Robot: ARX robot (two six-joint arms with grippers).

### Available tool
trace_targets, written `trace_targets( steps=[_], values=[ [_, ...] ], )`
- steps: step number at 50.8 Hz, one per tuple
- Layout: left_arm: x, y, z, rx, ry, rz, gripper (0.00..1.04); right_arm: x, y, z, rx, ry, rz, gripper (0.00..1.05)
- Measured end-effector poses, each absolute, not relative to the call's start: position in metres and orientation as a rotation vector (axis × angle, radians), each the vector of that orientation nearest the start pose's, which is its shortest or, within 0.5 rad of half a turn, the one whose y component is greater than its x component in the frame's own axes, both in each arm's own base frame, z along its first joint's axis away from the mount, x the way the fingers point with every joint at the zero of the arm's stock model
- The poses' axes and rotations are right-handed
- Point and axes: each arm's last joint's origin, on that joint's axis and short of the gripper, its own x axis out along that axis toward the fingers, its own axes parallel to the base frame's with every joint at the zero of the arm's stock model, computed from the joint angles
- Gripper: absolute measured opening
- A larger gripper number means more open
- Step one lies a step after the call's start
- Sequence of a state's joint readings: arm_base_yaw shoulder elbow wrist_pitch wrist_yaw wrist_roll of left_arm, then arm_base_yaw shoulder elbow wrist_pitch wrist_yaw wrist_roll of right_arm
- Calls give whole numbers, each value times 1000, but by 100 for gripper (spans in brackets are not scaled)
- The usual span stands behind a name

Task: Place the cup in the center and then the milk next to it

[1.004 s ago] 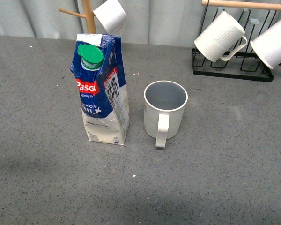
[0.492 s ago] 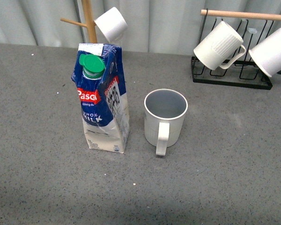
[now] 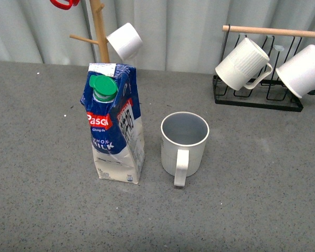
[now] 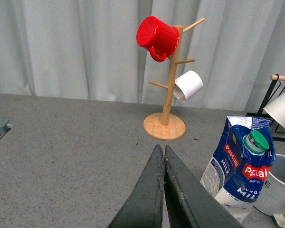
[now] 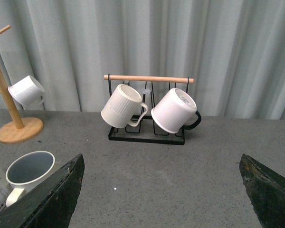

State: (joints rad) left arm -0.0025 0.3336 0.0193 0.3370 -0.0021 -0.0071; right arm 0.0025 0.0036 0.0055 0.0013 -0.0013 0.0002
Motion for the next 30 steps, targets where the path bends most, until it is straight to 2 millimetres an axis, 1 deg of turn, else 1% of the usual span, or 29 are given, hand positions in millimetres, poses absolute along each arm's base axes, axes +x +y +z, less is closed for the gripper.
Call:
trace_targets(
  steps=[30],
  values=[
    [107,0,173,-7,-23,0,4,98,0,165,0,-3,4,95]
  ],
)
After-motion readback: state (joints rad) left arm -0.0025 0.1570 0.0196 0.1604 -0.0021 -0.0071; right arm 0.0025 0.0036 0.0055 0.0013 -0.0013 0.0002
